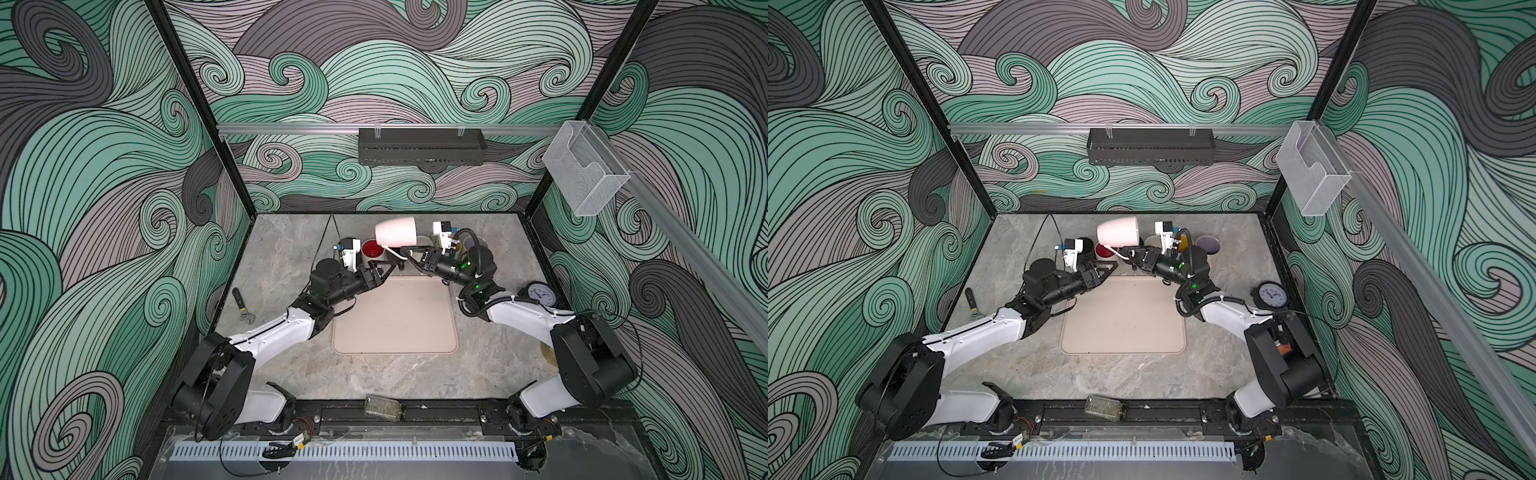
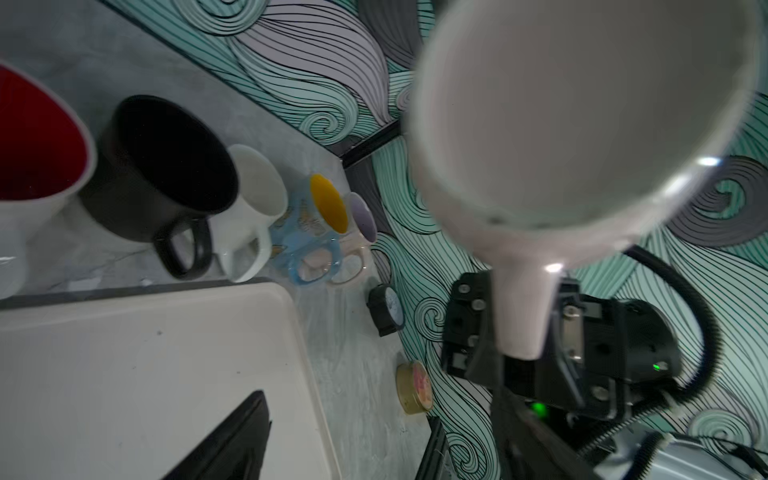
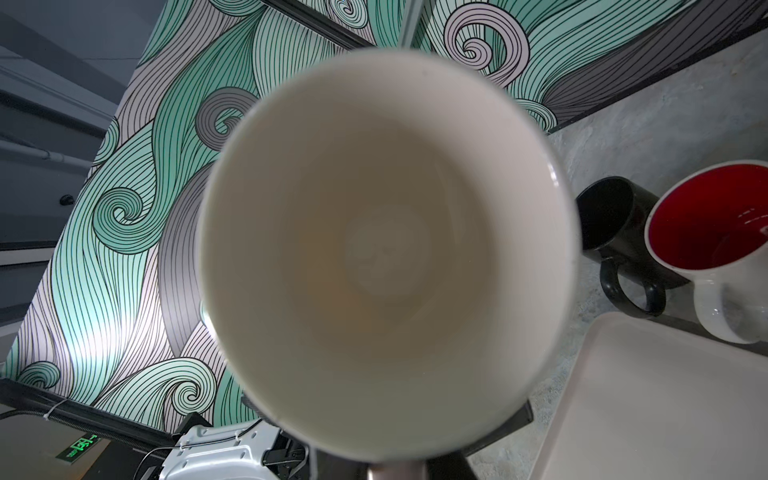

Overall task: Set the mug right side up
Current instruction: 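Grasp the pink mug's rim with the right gripper beside the left gripper, then open the left gripper and pull it back while the right holds the mug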

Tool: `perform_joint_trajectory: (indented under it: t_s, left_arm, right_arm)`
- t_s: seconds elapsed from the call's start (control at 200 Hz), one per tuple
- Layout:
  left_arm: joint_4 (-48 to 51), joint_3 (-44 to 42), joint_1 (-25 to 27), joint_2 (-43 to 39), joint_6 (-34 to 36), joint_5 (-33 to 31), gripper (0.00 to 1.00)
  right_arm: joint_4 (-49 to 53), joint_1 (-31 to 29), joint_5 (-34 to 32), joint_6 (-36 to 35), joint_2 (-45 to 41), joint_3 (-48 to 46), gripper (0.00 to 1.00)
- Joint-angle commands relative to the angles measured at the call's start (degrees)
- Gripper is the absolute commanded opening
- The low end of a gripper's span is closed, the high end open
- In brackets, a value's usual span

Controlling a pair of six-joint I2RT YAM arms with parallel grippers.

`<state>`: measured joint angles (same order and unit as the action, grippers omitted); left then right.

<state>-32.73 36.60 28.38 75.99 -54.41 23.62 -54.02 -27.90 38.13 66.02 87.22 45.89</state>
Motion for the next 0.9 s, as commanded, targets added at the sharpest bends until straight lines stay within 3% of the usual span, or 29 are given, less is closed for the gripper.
perform_joint_trajectory:
  t_s: [0.0, 0.13, 0.265, 0.44, 0.595, 0.795, 0.896]
  left_arm:
    - [8.6, 0.5, -1.0, -3.0, 2.9, -3.5, 0.87]
    - [17.6, 1.5, -1.3, -6.0, 7.2, -4.4, 0.90]
    - [24.2, 0.2, -1.5, -12.4, 11.3, -7.3, 0.91]
    - [39.6, 1.1, -2.4, -23.8, 10.3, -22.7, 0.91]
    - [60.5, 9.3, -5.1, -27.1, 8.5, -31.0, 0.91]
    - [76.5, 18.1, -5.1, -24.7, 9.7, -38.7, 0.94]
    - [78.8, 19.0, -5.1, -25.0, 10.0, -39.4, 0.95]
  right_arm:
    - [-4.3, 0.0, -0.4, -1.5, -1.8, 2.4, 0.00]
    - [0.1, -0.4, -1.5, -3.4, -1.7, 3.2, 0.00]
    - [15.7, -2.0, -4.7, -12.3, -3.6, 6.7, 0.00]
    - [42.0, -7.7, -15.8, -26.4, -4.3, 17.2, 0.00]
    - [60.6, -12.7, -25.2, -33.5, 1.4, 30.1, 0.00]
    - [78.4, -17.9, -35.9, -39.6, 12.4, 48.7, 0.00]
    - [85.2, -20.4, -41.0, -42.8, 18.5, 58.6, 0.00]
